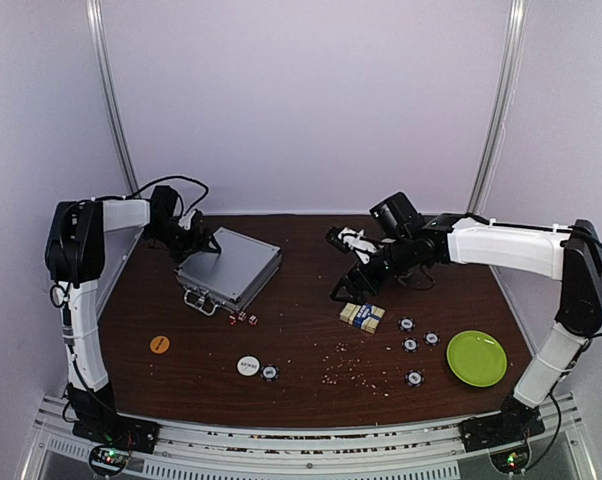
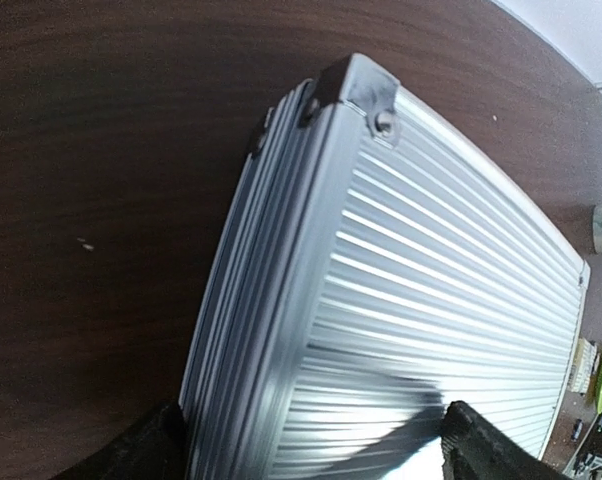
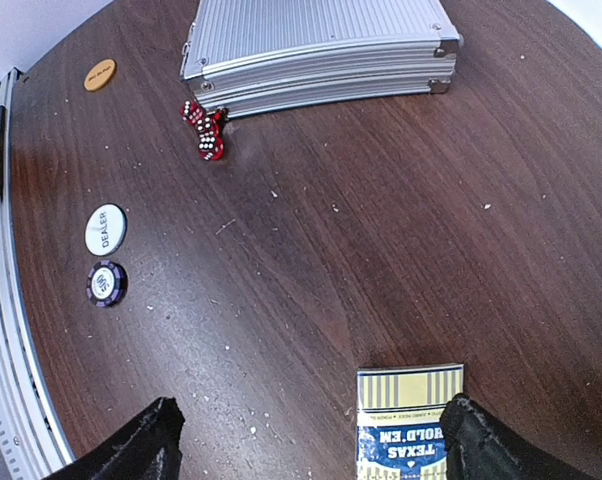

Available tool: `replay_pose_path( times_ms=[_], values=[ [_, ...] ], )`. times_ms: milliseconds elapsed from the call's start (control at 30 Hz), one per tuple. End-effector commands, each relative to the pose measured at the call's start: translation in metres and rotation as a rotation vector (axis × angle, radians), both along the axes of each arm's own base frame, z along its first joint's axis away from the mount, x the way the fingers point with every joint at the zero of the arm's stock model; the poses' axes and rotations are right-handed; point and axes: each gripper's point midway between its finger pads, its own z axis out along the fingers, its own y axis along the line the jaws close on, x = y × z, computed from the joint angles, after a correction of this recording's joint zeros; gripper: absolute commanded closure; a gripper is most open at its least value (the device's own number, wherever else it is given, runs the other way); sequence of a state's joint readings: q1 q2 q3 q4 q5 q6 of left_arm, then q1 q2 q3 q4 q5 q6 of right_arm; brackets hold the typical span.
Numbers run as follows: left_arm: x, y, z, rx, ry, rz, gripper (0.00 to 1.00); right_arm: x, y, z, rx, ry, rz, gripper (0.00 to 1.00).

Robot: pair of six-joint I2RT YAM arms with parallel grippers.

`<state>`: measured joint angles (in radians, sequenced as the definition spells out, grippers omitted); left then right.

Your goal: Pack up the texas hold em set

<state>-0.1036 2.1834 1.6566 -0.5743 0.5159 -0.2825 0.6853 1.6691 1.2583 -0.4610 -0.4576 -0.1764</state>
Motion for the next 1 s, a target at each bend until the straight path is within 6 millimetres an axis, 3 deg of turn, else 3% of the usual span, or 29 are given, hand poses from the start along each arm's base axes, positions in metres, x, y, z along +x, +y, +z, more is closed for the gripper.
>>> replay_pose_path(
  times_ms=[0, 667, 800, 967],
  values=[
    [-0.028, -0.058, 0.014, -0.077, 0.003, -0.095, 0.11, 0.003, 0.005, -0.005, -0.006, 0.023, -0.007, 0.09],
    [-0.118, -0.140, 0.051, -0.143, -0.063, -0.216, 0.13, 0.031, 0.033, -0.043, -0.048, 0.195, -0.002, 0.10],
    [-0.128, -0.142, 0.055, -0.123, -0.081, -0.218, 0.13, 0.030, 0.033, -0.050, -0.058, 0.222, -0.007, 0.10],
    [-0.133, -0.127, 0.054, -0.066, -0.090, -0.165, 0.13, 0.027, 0.032, -0.054, -0.060, 0.245, -0.008, 0.11]
  ],
)
